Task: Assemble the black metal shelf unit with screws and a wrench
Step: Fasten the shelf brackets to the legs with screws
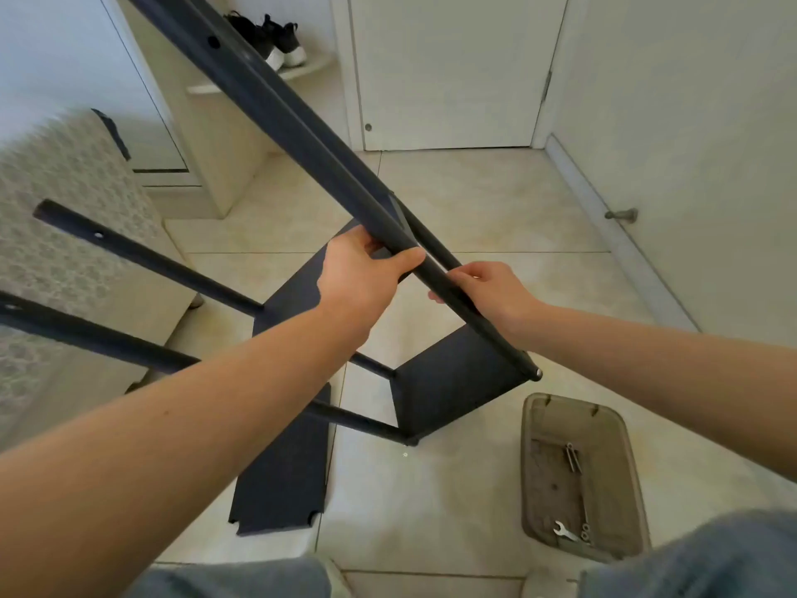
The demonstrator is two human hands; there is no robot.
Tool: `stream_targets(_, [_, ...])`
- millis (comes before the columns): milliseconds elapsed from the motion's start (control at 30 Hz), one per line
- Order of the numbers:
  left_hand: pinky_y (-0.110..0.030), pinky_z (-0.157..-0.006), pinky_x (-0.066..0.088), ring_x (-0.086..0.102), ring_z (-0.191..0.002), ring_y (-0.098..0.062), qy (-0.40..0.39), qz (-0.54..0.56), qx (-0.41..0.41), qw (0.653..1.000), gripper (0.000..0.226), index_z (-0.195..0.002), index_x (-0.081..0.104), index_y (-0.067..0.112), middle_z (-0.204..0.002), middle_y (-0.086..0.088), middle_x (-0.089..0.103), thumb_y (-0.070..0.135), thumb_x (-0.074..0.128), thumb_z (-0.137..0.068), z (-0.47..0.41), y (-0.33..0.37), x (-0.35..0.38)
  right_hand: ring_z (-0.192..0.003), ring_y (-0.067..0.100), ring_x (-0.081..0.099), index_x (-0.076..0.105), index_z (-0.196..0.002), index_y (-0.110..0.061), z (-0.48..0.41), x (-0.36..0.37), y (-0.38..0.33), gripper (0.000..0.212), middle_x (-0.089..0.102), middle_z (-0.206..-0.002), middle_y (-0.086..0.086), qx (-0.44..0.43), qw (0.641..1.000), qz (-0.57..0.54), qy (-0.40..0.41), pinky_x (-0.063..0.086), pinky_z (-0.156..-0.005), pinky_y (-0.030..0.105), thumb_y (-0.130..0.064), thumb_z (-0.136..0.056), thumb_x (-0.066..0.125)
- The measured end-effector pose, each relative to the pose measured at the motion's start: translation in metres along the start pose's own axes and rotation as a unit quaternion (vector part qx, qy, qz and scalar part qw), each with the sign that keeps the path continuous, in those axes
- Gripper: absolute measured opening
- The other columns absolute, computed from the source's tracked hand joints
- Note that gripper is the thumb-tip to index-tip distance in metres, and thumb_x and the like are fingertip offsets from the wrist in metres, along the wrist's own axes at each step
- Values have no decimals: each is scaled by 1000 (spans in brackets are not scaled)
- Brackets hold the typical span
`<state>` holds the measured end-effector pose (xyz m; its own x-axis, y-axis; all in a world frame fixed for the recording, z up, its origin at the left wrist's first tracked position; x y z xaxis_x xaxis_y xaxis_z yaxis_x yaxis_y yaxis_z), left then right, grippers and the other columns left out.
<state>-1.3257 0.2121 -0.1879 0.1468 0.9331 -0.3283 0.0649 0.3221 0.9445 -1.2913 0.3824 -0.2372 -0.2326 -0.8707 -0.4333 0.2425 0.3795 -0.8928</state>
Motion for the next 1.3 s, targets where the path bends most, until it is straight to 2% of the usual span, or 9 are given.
stream_targets(133, [-9,-62,40,62,-78,3,4,58,-9,998,23,-104,63,27,-88,19,67,27,78,-86,1,-11,-6,-94,17,60,72,-105,-13,-2,5,-5,24,67,-101,2,-7,999,-23,42,45,-81,26,-26,-100,52])
stream_targets(333, [-7,-59,38,59,-65,20,21,95,-9,995,21,-88,59,36,-76,25,65,28,78,-86,6,-38,-21,-78,-2,59,68,-105,-17,-6,18,-9,19,64,-84,-12,-68,997,-14,41,37,-67,10,-22,-102,50])
stream_targets(500, [0,-57,45,59,-76,25,38,106,-2,994,37,-118,66,34,-79,39,67,31,79,-83,18,-77,-44,-86,-5,64,64,-98,-28,-5,37,-9,15,73,-86,-15,-66,997,-40,-9,41,-77,11,-22,-102,50])
stream_targets(667, [-4,-74,51,68,-98,7,61,194,-28,979,52,-122,71,28,-102,19,76,36,82,-72,35,-124,-60,-89,-13,63,61,-101,-28,0,67,-7,14,75,-87,-20,-80,994,-36,-65,38,-78,12,-24,-103,48])
stream_targets(800, [-38,-106,48,67,-116,-8,77,235,-43,968,55,-116,75,25,-121,10,73,43,85,-65,48,-161,-71,-93,-14,61,61,-108,-22,3,94,-1,14,74,-89,-22,-94,990,-6,-101,40,-75,2,-23,-103,48])
stream_targets(867, [-44,-111,42,65,-120,-12,81,255,-50,962,53,-115,76,25,-126,8,71,42,86,-65,52,-178,-75,-92,-17,60,60,-109,-22,6,106,2,14,74,-88,-21,-100,988,-2,-114,36,-73,-5,-20,-103,47])
stream_targets(1033, [-44,-109,44,65,-120,-15,98,276,-72,953,49,-113,77,29,-126,5,71,40,84,-65,60,-215,-86,-91,-12,62,61,-106,-16,12,139,7,15,75,-89,-13,-98,985,0,-138,37,-76,-3,-15,-103,46])
stream_targets(1200, [-20,-92,53,64,-122,-15,89,309,-57,945,34,-101,80,31,-133,3,67,34,88,-68,60,-226,-90,-93,-8,64,63,-103,-19,15,156,5,11,76,-89,-13,-93,987,22,-132,42,-83,4,-17,-101,52])
stream_targets(1300, [-17,-91,52,65,-121,-13,83,319,-52,943,32,-104,80,33,-133,5,67,32,83,-72,64,-227,-89,-90,-10,63,63,-101,-23,14,157,2,11,75,-87,-18,-79,985,46,-146,40,-74,-1,-17,-100,54])
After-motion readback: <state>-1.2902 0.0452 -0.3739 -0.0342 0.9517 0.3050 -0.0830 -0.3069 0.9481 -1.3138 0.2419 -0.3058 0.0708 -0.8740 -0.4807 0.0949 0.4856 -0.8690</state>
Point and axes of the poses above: each hand's wrist, its own z-axis away from the middle knuckle, its own x-axis out of the palm, y = z × x, the point moved 2 cm from there along -z, towards the middle knuckle
